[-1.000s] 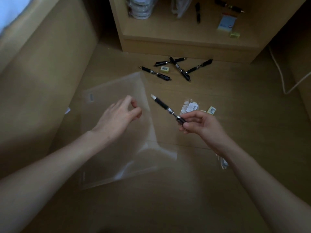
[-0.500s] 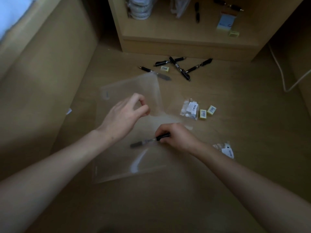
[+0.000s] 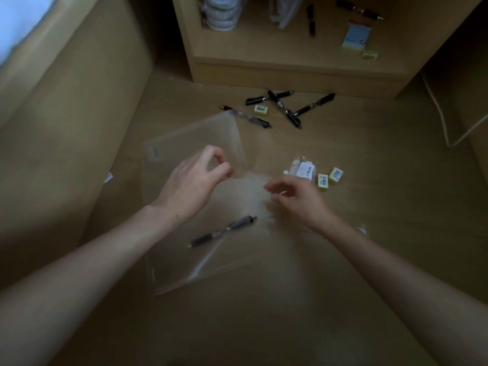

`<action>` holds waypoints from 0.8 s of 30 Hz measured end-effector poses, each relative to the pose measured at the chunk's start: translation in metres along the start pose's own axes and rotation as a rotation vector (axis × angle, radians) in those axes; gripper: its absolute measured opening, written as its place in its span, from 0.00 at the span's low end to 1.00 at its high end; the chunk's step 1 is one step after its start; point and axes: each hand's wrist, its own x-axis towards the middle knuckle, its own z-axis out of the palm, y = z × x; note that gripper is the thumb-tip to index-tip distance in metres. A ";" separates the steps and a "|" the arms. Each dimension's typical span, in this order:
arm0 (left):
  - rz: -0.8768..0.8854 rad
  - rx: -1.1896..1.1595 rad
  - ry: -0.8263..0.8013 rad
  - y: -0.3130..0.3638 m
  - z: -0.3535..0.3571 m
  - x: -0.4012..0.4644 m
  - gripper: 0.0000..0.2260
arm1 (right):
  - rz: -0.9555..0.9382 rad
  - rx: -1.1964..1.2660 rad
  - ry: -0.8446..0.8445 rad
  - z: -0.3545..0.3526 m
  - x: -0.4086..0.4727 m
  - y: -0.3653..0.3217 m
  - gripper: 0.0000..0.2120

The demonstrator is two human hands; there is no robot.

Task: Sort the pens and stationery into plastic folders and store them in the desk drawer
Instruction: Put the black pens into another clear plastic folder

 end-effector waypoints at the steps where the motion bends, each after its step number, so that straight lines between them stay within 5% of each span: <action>1: 0.009 0.014 0.008 -0.004 0.001 0.002 0.07 | 0.019 -0.009 0.032 -0.011 0.002 -0.004 0.10; 8: -0.364 -0.222 0.125 -0.014 0.008 0.014 0.05 | 0.031 -0.585 -0.154 -0.108 0.034 -0.069 0.11; 13: -0.470 -0.271 -0.078 -0.016 -0.004 0.020 0.03 | 0.091 -0.834 -0.203 -0.149 0.063 -0.097 0.13; 24: -0.403 0.023 -0.153 -0.022 -0.024 0.061 0.10 | 0.202 -0.581 -0.031 -0.133 0.136 -0.015 0.16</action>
